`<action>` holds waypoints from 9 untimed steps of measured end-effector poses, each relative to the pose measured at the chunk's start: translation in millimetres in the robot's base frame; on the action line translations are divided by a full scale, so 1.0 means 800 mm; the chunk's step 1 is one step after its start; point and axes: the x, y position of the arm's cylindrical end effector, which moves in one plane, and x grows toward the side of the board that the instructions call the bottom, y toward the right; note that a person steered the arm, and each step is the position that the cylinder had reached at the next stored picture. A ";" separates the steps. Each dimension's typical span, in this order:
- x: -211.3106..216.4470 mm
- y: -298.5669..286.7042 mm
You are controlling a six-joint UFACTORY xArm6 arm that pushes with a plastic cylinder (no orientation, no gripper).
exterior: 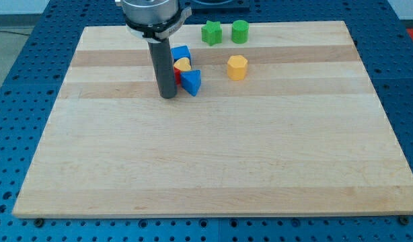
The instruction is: Move the red star parallel left to the green star
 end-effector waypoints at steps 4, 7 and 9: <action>-0.059 -0.057; -0.064 -0.006; -0.066 -0.002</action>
